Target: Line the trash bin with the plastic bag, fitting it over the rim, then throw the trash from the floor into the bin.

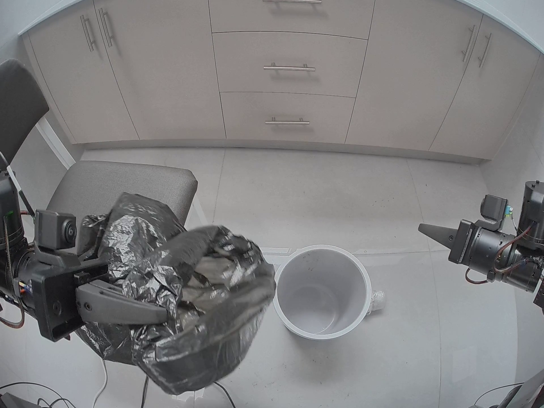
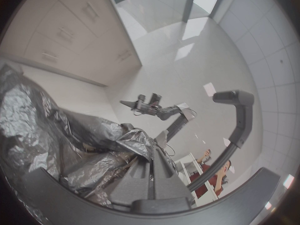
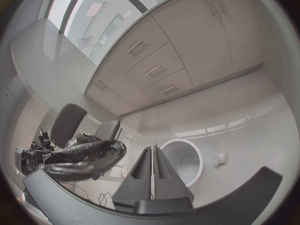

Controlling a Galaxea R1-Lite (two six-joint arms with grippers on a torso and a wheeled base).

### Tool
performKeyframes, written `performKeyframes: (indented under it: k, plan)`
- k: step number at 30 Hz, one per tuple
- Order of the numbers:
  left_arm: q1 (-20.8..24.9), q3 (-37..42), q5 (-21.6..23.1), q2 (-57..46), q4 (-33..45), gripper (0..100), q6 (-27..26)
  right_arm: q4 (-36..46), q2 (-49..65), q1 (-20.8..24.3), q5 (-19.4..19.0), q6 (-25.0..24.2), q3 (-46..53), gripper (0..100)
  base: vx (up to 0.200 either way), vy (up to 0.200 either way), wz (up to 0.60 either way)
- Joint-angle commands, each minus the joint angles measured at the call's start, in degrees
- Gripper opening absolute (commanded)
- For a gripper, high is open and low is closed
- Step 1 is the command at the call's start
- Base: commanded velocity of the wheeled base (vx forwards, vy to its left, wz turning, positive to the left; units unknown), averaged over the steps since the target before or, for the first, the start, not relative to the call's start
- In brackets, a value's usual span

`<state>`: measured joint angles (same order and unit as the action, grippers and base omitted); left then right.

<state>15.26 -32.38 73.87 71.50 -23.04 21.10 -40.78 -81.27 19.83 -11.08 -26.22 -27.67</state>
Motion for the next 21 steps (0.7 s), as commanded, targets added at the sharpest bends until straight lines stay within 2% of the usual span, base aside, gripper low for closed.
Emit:
performKeyframes:
  k: [1, 2, 4, 5, 8, 10, 15, 18, 21]
  plan:
    - [4.0, 3.8, 2.7, -1.3, -4.6, 0, -1.0, -0.2, -4.4, 2.6, -1.5, 0.1, -2.4, 0, 0.000, 0.000, 0.00]
    - [4.8, 5.6, 3.8, -2.1, -7.6, 0, -1.2, -0.2, -5.2, 3.5, -2.2, 0.1, -3.1, 0, 0.000, 0.000, 0.00]
    - [4.9, 5.7, 3.9, -2.1, -8.0, 0, -1.2, -0.2, -5.3, 3.6, -2.3, 0.2, -3.1, 0, 0.000, 0.000, 0.00]
    - [6.0, 9.8, 5.8, -3.5, -13.7, 0, -1.2, -0.2, -6.8, 6.6, -2.8, 0.2, -3.7, 0, 0.000, 0.000, 0.00]
    - [6.5, 11.5, 7.4, -3.7, -17.7, 0, -1.1, -0.2, -7.9, 9.3, -3.0, 0.6, -3.6, 0, 0.000, 0.000, 0.00]
    - [7.2, 12.1, 7.8, -3.8, -18.5, 0, -1.0, -0.1, -8.5, 11.5, -3.2, 2.1, -3.4, 0, 0.000, 0.000, 0.00]
    - [9.6, 12.7, 7.8, -3.8, -18.7, 0, -1.1, 0.0, -12.0, 19.3, -4.4, 10.1, -1.2, 0, 0.000, 0.000, 0.00]
    - [11.8, 13.3, 7.7, -4.3, -18.7, 0, -1.2, -0.1, -14.7, 23.7, -3.3, 10.2, -1.1, 0, 0.000, 0.000, 0.00]
    - [13.4, 13.5, 7.7, -4.6, -18.7, 0, -1.2, -0.1, -16.9, 25.7, -2.4, 10.5, -1.0, 0, 0.000, 0.000, 0.00]
